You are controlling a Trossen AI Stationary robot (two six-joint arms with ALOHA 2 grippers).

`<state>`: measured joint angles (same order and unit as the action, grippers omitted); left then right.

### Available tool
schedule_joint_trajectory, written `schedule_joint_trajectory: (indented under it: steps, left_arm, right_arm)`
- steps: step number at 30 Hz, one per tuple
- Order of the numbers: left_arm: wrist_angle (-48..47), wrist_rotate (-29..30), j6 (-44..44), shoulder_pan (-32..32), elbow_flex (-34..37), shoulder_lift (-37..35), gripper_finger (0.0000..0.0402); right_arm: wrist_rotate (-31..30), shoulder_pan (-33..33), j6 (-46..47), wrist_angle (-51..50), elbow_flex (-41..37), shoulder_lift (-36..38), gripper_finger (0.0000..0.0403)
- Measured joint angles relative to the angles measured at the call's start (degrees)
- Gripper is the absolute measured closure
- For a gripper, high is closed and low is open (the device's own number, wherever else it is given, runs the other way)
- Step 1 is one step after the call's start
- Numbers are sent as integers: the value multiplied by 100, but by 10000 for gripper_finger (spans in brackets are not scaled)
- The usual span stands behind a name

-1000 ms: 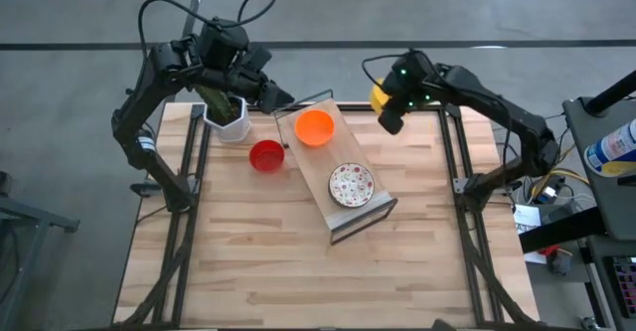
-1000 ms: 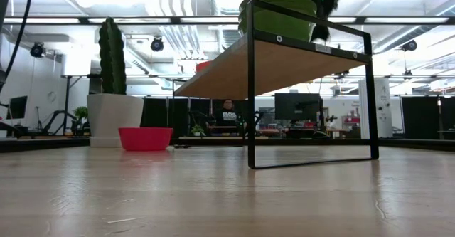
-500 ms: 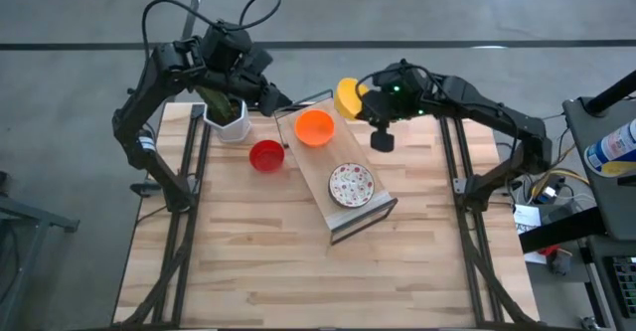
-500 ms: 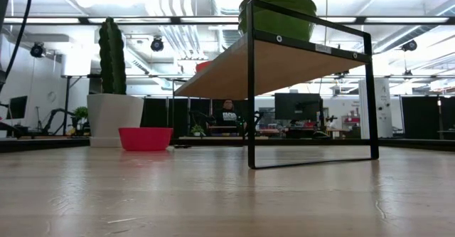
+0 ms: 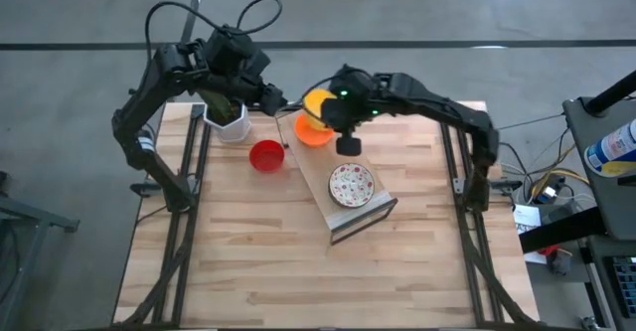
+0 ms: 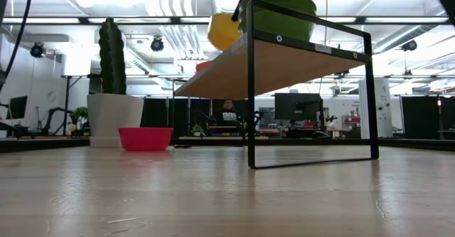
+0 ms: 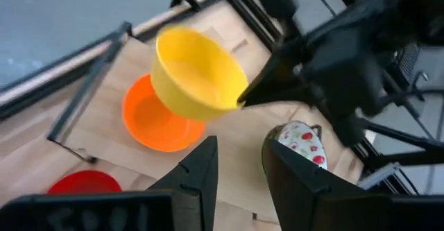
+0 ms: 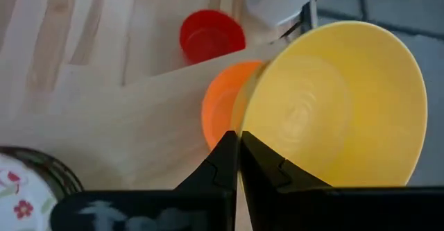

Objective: Pick & Place Mini bowls
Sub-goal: Stack the yellow bowl on the orange bowl

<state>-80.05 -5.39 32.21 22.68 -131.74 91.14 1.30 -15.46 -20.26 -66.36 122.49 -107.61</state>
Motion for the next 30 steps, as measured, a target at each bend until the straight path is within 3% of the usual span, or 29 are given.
schedule_joint_trajectory:
  steps: [8, 30]
  left_arm:
    - [13, 237, 44, 0, 25, -314, 291]
    - [31, 385, 103, 0, 92, -643, 291]
  right_arm:
    - [-260, 86, 39, -678, 1259, -1095, 394]
    - [-448, 260, 34, -882, 1114, -1570, 386]
